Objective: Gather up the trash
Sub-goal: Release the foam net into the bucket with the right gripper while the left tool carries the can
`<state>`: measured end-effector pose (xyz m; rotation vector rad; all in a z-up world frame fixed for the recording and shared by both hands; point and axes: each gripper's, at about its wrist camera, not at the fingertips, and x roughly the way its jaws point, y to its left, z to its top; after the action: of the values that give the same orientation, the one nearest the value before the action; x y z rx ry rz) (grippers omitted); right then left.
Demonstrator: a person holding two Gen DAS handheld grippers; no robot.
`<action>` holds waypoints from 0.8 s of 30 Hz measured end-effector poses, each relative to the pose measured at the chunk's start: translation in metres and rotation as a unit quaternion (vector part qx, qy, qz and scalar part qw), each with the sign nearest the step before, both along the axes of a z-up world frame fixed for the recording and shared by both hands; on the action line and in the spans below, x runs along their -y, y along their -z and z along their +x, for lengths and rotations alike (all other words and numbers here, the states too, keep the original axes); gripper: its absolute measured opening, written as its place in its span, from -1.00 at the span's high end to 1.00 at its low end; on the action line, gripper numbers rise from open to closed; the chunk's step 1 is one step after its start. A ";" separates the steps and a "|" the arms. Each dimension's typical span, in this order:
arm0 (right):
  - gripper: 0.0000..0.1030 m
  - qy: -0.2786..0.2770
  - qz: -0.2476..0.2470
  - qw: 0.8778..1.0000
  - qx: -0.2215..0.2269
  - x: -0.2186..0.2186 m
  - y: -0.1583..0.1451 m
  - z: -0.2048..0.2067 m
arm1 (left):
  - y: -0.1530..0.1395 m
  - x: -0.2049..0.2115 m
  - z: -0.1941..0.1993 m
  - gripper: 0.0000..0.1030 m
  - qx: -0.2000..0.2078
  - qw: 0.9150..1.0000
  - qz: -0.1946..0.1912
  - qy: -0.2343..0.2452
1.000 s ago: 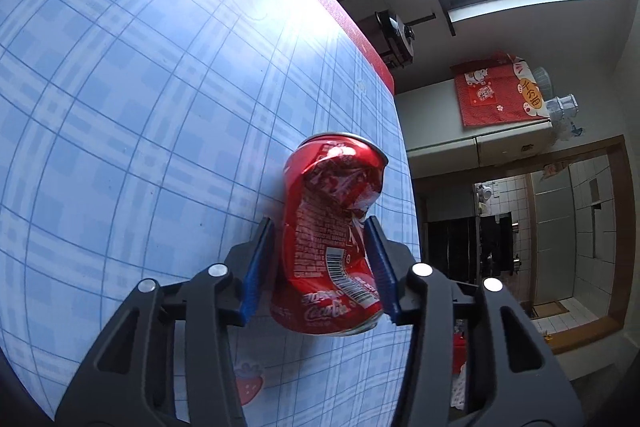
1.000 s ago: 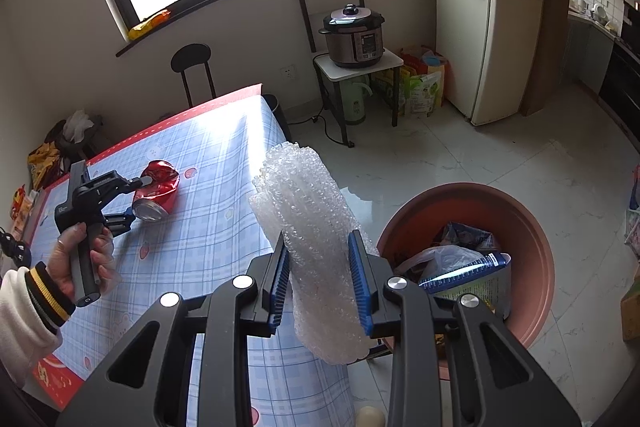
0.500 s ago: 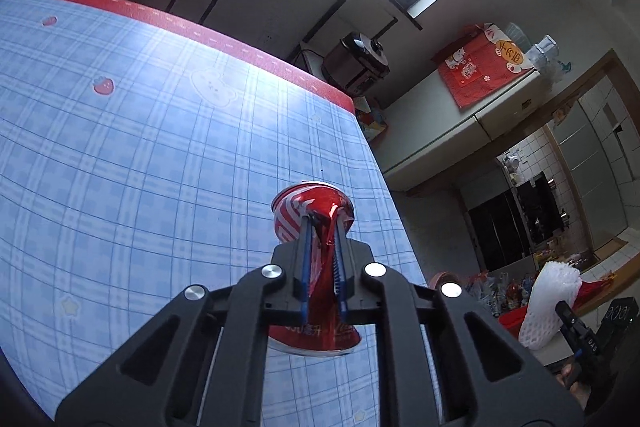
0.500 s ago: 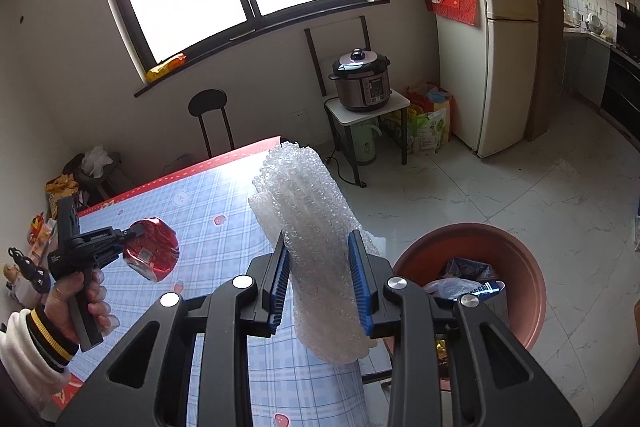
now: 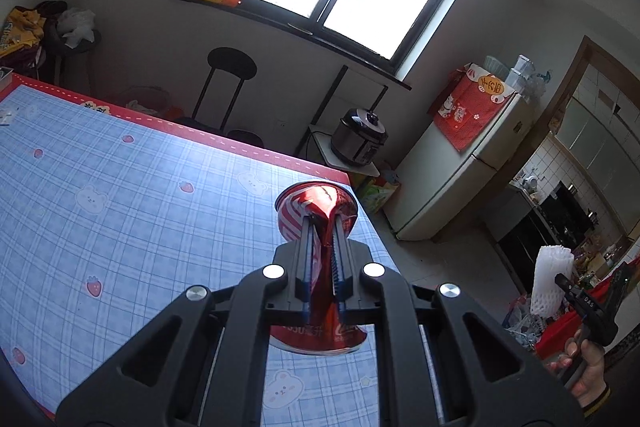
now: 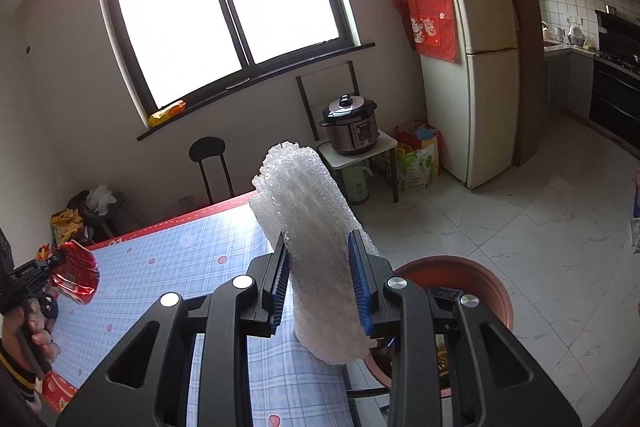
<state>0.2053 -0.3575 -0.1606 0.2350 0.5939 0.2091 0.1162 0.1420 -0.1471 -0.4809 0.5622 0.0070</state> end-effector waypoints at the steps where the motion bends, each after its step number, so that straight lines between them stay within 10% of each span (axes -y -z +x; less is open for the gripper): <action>1: 0.45 0.006 0.000 1.000 0.001 0.008 -0.001 -0.001 | -0.006 0.002 -0.005 0.76 0.004 1.000 0.002 0.000; 24: 0.32 0.047 0.003 0.999 -0.003 0.071 0.003 0.053 | -0.061 0.061 -0.050 0.76 0.055 0.997 0.040 -0.030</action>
<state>0.2582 -0.4281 -0.1636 0.2685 0.5872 0.1191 0.0661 0.0812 -0.0858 -0.4167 0.4370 0.0607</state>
